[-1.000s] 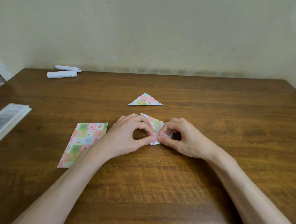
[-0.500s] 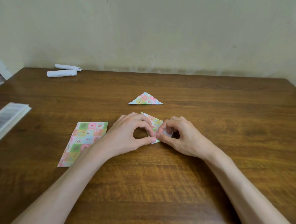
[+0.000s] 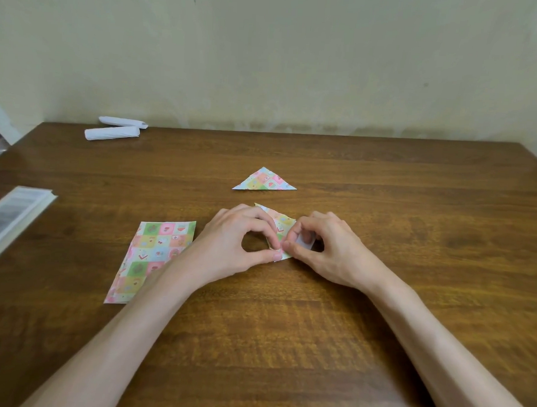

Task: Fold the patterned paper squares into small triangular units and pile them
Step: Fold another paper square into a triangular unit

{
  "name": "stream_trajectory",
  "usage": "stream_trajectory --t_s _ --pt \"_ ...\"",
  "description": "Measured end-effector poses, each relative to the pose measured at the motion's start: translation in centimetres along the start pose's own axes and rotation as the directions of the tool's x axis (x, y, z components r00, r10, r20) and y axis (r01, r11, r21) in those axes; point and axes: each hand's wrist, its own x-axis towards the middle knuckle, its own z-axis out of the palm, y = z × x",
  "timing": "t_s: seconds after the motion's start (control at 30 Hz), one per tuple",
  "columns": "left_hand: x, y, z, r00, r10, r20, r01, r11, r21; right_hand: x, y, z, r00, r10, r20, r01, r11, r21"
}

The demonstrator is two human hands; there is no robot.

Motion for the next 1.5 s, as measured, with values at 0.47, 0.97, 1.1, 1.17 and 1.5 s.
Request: stream_trajectory --t_s 0.47,0.97,1.1,1.17,1.5 --pt "0.06 0.19 -0.12 0.999 -0.013 0.033 0.013 1.000 -0.001 -0.43 -0.76 -0.19 0.999 0.043 -0.007 -0.043 0.999 -0.024" --pt "-0.01 0.16 -0.15 0.999 -0.009 0.030 0.010 1.000 -0.017 -0.40 -0.82 -0.04 0.999 0.043 -0.021 -0.043 0.999 -0.028" --pt "0.02 0.19 -0.19 0.999 -0.014 0.035 0.014 1.000 -0.017 -0.42 -0.79 -0.01 0.999 0.043 -0.021 -0.044 0.999 -0.026" --pt "0.00 0.20 -0.21 0.999 -0.016 0.037 0.017 1.000 -0.019 -0.43 -0.74 -0.01 0.999 0.042 -0.025 -0.042 0.999 -0.028" --pt "0.13 0.56 0.05 0.999 -0.045 0.006 0.045 0.999 -0.006 -0.46 -0.68 0.11 0.999 0.029 -0.040 -0.031 0.999 -0.027"
